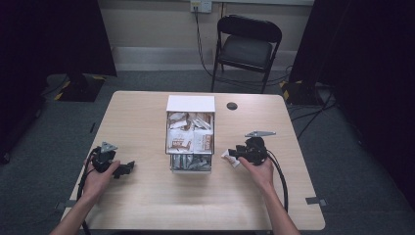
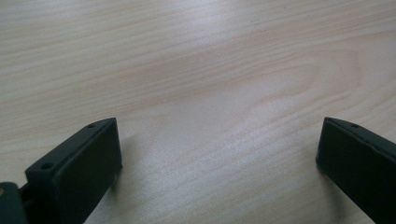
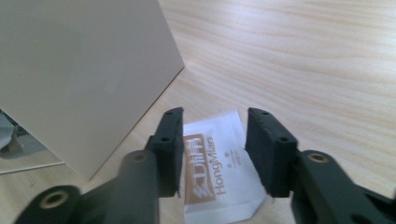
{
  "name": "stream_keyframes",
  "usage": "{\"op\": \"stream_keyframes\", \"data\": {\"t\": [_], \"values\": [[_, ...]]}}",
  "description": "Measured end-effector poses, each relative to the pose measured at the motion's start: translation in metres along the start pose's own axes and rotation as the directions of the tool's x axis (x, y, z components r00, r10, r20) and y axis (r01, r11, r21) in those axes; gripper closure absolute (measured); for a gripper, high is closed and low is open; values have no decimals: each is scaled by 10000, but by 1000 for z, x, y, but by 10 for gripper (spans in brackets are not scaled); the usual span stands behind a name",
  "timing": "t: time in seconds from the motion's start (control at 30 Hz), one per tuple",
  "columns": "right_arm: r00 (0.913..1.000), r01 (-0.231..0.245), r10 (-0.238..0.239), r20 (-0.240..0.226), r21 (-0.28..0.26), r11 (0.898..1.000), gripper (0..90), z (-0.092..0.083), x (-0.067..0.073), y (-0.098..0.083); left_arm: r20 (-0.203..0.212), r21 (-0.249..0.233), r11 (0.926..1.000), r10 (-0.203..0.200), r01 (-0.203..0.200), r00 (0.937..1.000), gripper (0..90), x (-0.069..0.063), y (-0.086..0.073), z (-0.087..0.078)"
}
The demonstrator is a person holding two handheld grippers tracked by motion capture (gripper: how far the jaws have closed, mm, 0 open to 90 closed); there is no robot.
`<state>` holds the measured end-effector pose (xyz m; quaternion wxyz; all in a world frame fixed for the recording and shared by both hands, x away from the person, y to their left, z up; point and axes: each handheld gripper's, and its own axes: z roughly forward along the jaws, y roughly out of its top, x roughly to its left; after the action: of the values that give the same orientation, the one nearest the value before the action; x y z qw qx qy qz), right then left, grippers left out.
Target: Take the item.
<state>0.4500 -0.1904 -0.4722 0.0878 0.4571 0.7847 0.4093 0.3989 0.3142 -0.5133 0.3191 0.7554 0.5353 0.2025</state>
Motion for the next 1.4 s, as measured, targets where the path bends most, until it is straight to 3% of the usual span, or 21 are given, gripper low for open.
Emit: {"op": "stream_keyframes", "data": {"t": [0.33, 0.43, 0.7, 0.87, 1.0, 1.13, 1.33, 1.4], "values": [[9996, 80, -69, 288, -377, 9993, 402, -14, 3, 3, -2, 2, 10000, 1, -1, 10000, 0, 0, 0, 0], [9995, -309, 307, -68, -360, 9989, 361, -24, 2, 6, 0, -1, 10000, -2, 2, 10000, 0, 0, 0, 0], [9984, -240, 262, 496, -437, 9988, 266, -47, 5, 5, -2, -1, 10000, -1, 1, 10000, 0, 0, 0, 0], [9967, -415, 469, 664, -808, 9959, 225, -61, 2, -3, -2, 2, 10000, -1, 1, 10000, 0, 0, 0, 0], [9938, -491, 559, 957, -717, 9962, 221, -67, 1, -8, -8, 31, 10000, 35, -35, 10000, 0, 0, 0, 0], [9903, -649, 776, 1153, -1105, 9918, 212, -79, -1, -10, -1, 4, 10000, 1, -1, 10000, 0, 0, 0, 0], [9844, -687, 822, 1556, -902, 9935, 236, -89, -4, -15, -5, 28, 10000, 37, -37, 10000, 0, 0, 0, 0], [9793, -816, 956, 1784, -846, 9931, 234, -94, -11, -23, -3, 2, 10000, 1, -1, 10000, 0, 0, 0, 0]]}}
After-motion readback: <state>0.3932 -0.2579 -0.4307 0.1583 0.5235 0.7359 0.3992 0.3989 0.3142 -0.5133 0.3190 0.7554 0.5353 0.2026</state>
